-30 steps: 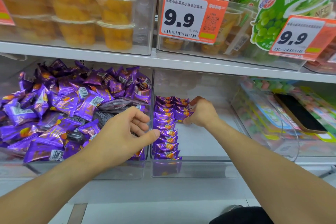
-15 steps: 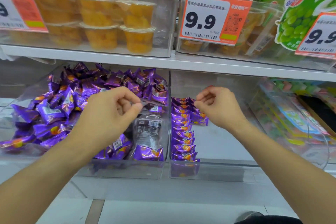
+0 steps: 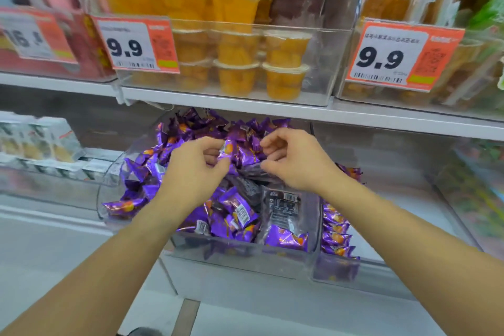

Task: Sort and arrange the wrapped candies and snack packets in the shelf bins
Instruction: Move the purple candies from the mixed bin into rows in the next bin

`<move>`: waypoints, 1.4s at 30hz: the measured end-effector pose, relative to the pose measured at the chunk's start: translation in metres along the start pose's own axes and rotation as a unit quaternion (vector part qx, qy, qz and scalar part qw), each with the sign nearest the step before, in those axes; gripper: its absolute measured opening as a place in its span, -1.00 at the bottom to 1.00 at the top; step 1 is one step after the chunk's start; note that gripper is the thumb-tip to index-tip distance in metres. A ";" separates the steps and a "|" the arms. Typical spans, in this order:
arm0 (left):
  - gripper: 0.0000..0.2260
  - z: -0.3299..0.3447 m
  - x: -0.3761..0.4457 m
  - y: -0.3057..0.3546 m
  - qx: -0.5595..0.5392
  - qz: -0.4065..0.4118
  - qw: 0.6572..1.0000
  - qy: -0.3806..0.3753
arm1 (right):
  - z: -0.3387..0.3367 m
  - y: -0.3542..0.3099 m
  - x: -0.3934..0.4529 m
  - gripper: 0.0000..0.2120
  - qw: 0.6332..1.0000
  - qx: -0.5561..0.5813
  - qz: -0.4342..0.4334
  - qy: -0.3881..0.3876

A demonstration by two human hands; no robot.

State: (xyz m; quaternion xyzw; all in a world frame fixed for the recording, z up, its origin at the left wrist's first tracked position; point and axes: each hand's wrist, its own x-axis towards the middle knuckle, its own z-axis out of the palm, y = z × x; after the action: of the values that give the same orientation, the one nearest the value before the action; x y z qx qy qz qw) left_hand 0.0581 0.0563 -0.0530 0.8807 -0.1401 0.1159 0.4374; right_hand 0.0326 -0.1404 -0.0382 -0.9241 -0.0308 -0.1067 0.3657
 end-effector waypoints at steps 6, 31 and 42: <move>-0.83 -0.018 -0.010 0.006 -0.314 -0.130 0.940 -0.036 | 0.038 -0.003 0.048 -0.38 0.979 -0.186 0.062 -0.055; -0.64 0.022 -0.041 0.079 -0.343 -0.124 0.905 -0.218 | -0.066 0.015 -0.114 -0.61 0.882 0.443 0.152 0.046; -0.62 0.038 -0.045 0.099 -0.407 -0.180 0.854 -0.268 | -0.069 0.033 -0.125 -0.73 0.945 0.288 -0.058 0.145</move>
State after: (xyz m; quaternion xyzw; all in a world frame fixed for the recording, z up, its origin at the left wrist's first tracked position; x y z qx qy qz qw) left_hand -0.0154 -0.0249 -0.0172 0.6304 -0.1258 -0.2733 0.7156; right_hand -0.0969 -0.2088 -0.0392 -0.7506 -0.0606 -0.2470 0.6099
